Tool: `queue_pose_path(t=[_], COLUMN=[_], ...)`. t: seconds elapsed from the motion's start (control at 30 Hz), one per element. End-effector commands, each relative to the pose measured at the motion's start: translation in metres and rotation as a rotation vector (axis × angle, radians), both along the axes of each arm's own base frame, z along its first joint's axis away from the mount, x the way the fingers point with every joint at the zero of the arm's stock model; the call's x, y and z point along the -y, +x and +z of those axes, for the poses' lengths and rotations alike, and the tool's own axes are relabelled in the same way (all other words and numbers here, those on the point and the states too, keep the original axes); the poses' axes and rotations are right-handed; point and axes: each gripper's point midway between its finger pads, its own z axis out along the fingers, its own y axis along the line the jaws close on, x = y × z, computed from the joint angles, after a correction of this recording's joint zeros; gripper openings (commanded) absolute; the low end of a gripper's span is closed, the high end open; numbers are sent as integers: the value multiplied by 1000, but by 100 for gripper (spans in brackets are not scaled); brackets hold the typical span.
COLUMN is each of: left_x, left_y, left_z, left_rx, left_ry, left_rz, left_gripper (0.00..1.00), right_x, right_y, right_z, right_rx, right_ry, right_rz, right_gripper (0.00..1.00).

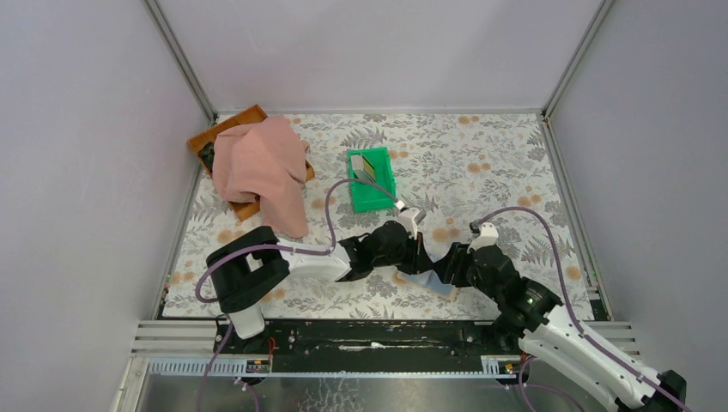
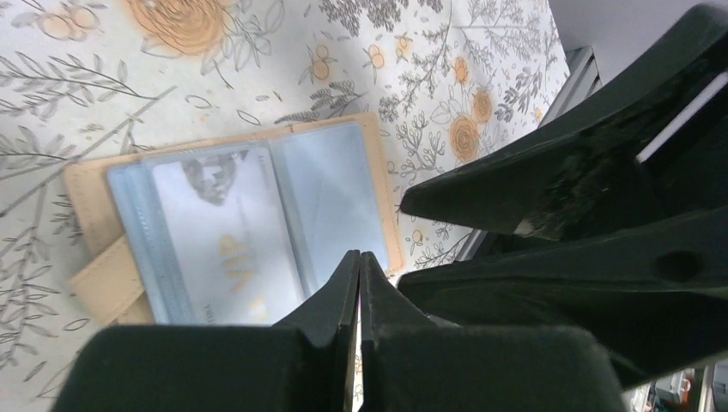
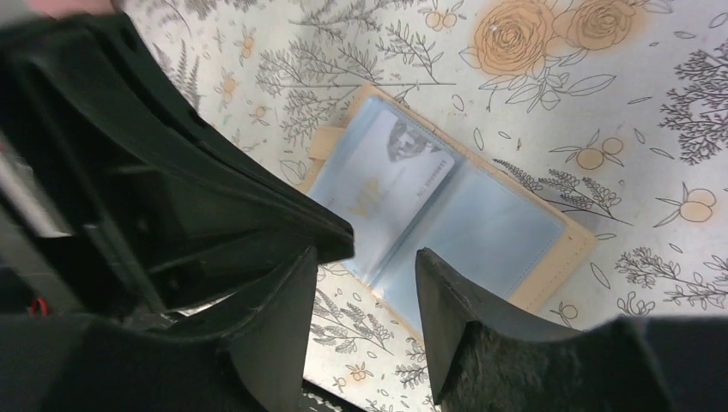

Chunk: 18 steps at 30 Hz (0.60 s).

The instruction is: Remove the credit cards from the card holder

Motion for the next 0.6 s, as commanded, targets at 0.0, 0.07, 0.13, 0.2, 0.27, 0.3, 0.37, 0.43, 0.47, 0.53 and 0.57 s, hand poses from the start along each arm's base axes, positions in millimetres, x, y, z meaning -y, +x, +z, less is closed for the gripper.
queue_pose_path(t=[0.0,0.07,0.13,0.2,0.27,0.3,0.37,0.43,0.47,0.53,0.57], left_x=[16,16,17,12,3,-3,-18,-29,-34,-44,-48], left_y=[-14,-16,-18,-14,-7,-1,12,23,29,41,46], left_z=[-2,-7,-9,-6,-2,-1,-3,-2,-4,-9,-11], left_rx=[-21,-32,-41,-23,10,34,77,111,116,120,121], left_ry=[-21,-21,-26,-35,-19,0,59,97,113,138,149], left_rz=[-46,-49,-52,-21,29,57,113,140,153,181,196], left_gripper=[2,2,2,2,7,14,30,52,54,53,50], right_x=[14,15,16,18,19,21,26,31,32,32,32], right_y=[2,2,2,5,7,9,15,21,22,22,21], right_z=[20,21,19,14,9,7,4,-1,-3,-10,-16], right_rx=[28,35,31,22,5,-2,-12,-23,-36,-69,-85], right_ry=[68,88,81,58,25,2,-39,-65,-74,-83,-81], right_rz=[-115,-125,-133,-149,-156,-169,-211,-265,-281,-307,-316], right_gripper=[53,53,54,54,56,57,60,60,57,44,35])
